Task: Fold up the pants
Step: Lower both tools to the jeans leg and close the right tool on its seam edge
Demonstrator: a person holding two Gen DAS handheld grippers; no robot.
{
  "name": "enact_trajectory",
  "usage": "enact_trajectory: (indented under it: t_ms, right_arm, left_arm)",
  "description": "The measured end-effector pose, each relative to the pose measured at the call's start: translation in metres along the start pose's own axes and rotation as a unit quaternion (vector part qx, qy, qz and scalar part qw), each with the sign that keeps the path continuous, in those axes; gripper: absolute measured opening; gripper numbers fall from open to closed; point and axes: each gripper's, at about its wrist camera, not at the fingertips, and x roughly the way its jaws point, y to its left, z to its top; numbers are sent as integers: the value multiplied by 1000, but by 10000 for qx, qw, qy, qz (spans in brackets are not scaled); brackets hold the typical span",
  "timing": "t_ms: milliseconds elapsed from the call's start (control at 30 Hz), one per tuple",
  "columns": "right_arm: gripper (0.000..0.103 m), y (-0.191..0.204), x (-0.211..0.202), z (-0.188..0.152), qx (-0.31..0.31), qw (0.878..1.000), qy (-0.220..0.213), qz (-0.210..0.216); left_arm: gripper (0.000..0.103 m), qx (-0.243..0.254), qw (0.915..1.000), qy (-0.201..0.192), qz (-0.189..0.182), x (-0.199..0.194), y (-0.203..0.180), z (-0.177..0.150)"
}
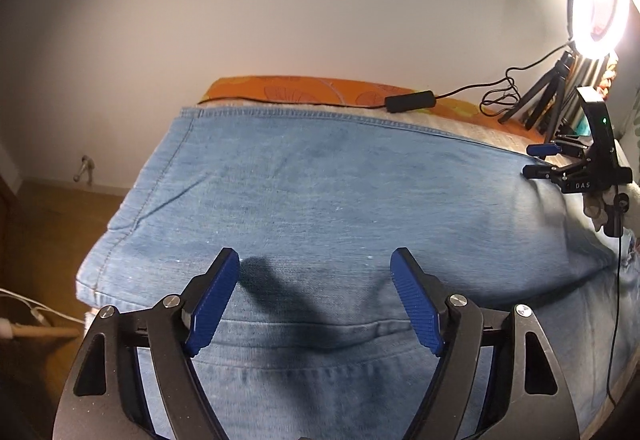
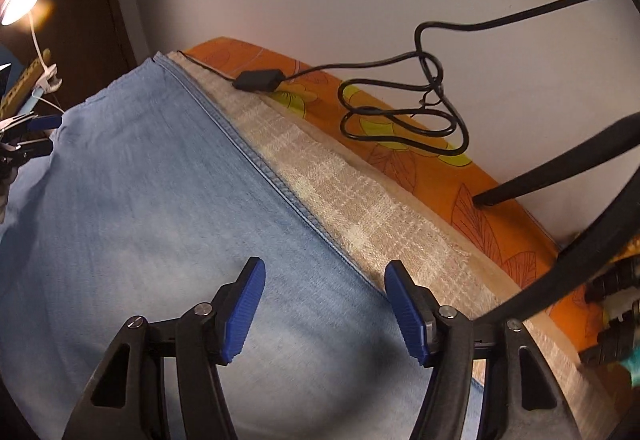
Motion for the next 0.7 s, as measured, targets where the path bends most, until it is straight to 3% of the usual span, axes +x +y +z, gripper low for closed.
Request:
enact_trajectory:
  t_ms: [200, 267, 433, 533, 700]
  right_arm:
    - [66, -1, 10, -1, 17, 9998, 133, 127]
    - [57, 0, 9, -2, 107, 9996, 144, 209]
    - [12, 20, 5, -1, -244, 9995, 139, -162]
    - [5, 31, -9, -1, -395, 9980, 91, -492]
    - [1, 52, -64, -8, -523, 9959, -402, -612]
  left_arm:
    - [77, -55, 9999, 90, -53, 12, 5, -2]
    - [77, -71, 9998, 159, -81, 16, 5, -3]
    - [77, -289, 9985, 404, -224, 23, 10, -3]
    - [78, -592, 9971, 374, -310, 15, 18, 0]
    - [78, -860, 9953, 232, -367, -6, 30, 7]
